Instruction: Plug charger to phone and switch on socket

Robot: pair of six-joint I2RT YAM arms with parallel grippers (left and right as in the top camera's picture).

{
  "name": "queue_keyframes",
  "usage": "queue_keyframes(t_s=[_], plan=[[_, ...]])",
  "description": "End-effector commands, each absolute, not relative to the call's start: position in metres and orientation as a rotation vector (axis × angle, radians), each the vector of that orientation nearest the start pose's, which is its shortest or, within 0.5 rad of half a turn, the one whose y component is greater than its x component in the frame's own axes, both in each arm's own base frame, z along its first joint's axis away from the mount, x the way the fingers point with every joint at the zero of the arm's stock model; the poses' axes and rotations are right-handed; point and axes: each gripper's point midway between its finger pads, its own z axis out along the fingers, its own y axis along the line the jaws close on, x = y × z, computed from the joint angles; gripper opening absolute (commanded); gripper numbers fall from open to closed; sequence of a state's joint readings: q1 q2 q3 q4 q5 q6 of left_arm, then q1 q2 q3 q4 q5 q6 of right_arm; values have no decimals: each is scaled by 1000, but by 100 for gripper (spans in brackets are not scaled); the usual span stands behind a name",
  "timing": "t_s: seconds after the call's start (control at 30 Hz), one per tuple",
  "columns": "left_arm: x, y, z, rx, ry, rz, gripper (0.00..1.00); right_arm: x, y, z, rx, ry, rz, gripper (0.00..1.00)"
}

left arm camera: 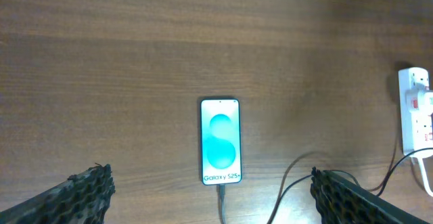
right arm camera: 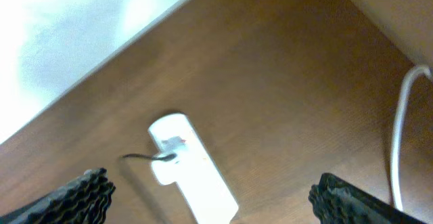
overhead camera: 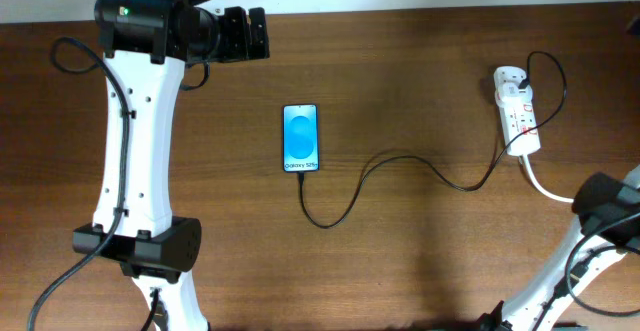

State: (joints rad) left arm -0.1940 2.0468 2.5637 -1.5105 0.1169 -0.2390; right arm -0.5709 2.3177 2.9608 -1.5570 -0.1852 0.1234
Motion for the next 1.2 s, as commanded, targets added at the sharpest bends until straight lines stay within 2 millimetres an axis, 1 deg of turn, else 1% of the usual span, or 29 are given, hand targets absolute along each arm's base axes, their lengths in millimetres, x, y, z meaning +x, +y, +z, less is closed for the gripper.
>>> queue_keyframes(t_s=[0.0,0.03,0.1,0.13,0.17,0.2,0.27,0.3,0.33,0.4,0.43,0.5,0.53,0.57,0.6,0.63,0.67,0.8,0.87,0.9,0.93,0.97,1.0,1.03,1.1,1.17], plan=[[443,-103,323,-14,2568,-298,99,448,-191,355,507,2295,84,98],[443,-103,323,-14,2568,-298,99,446,-147,375,388,2291,126,99],[443,-103,323,-14,2568,-298,100,438,-104,392,289,2289,163,99],[443,-103,323,-14,2568,-298,99,434,-69,408,194,2262,236,99],[443,-103,323,-14,2568,-298,99,428,-45,421,125,2237,270,98],[443,-103,323,-14,2568,-298,99,419,-24,434,69,2211,285,98],[443,-103,323,-14,2568,-298,99,395,1,460,-4,2155,301,99],[443,-103,323,-14,2568,-298,99,373,14,472,-35,2147,308,98],[443,-103,323,-14,2568,-298,99,359,20,472,-58,2170,311,98],[443,-103,323,-14,2568,-298,99,326,23,448,-57,2294,324,98],[443,-103,323,-14,2568,-298,99,305,26,425,-46,2383,346,98],[443,-103,323,-14,2568,-298,99,278,29,383,-36,2499,366,98],[443,-103,323,-14,2568,-298,99,258,31,356,-23,2552,380,98],[443,-103,323,-14,2568,-298,99,244,33,340,15,2586,402,98],[443,-103,323,-14,2568,-298,99,235,34,330,72,2618,422,98],[443,-103,323,-14,2568,-298,99,224,35,317,218,2663,463,98],[443,-103,323,-14,2568,-298,99,220,34,307,299,2693,476,98],[443,-103,323,-14,2568,-298,99,230,33,294,320,2752,481,98],[443,-103,323,-14,2568,-298,99,234,28,287,335,2777,445,98],[443,-103,323,-14,2568,-298,99,238,22,284,345,2784,397,98],[443,-103,323,-14,2568,-298,99,244,15,284,345,2754,342,98],[443,-103,323,-14,2568,-298,99,253,10,288,329,2681,306,98],[443,-103,323,-14,2568,-298,99,269,3,294,293,2510,251,98],[443,-103,323,-14,2568,-298,100,274,2,295,248,2418,236,98],[443,-103,323,-14,2568,-298,99,273,2,290,164,2198,206,98],[443,-103,323,-14,2568,-298,99,264,3,282,128,2006,192,98]])
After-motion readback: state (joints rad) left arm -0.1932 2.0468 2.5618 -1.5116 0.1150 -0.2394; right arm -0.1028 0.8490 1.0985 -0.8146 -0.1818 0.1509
